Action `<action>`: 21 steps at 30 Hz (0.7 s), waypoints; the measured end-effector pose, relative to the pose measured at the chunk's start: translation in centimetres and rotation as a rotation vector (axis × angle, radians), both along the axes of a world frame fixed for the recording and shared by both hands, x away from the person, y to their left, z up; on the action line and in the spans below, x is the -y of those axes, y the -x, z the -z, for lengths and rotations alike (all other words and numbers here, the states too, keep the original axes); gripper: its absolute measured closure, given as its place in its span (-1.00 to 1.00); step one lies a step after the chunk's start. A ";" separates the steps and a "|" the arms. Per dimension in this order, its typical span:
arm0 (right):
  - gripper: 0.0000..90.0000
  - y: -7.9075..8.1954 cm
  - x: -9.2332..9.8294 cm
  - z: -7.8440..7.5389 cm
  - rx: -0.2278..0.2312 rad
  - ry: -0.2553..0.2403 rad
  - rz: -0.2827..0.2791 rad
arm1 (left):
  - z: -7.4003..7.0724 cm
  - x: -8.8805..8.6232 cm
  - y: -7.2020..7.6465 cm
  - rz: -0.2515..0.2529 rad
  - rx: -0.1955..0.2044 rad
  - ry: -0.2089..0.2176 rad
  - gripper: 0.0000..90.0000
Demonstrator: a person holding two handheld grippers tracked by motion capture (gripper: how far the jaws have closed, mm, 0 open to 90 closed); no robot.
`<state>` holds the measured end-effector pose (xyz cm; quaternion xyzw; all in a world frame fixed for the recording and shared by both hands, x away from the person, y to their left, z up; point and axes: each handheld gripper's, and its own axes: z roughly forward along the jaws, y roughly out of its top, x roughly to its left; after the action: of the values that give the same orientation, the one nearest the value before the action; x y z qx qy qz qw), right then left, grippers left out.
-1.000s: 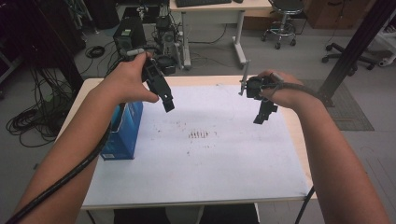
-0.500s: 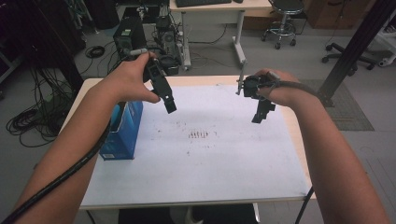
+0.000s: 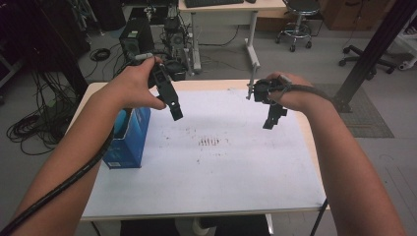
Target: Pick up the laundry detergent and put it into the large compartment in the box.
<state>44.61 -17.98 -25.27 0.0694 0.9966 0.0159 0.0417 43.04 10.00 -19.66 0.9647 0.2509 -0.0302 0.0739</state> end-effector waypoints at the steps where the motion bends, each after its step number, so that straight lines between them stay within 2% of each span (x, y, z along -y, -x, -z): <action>1: -0.90 0.0 0.0 0.0 0.002 0.001 -0.001 | 0.1 0.0 0.0 0.002 0.000 0.000 -1.00; 21: -0.90 0.0 0.5 0.0 0.003 -0.009 0.003 | 0.3 1.2 0.1 0.020 -0.010 -0.007 -1.00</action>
<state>44.57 -18.46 -25.28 0.0710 0.9963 0.0204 0.0428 42.95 8.75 -19.96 0.9672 0.2418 -0.0349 0.0690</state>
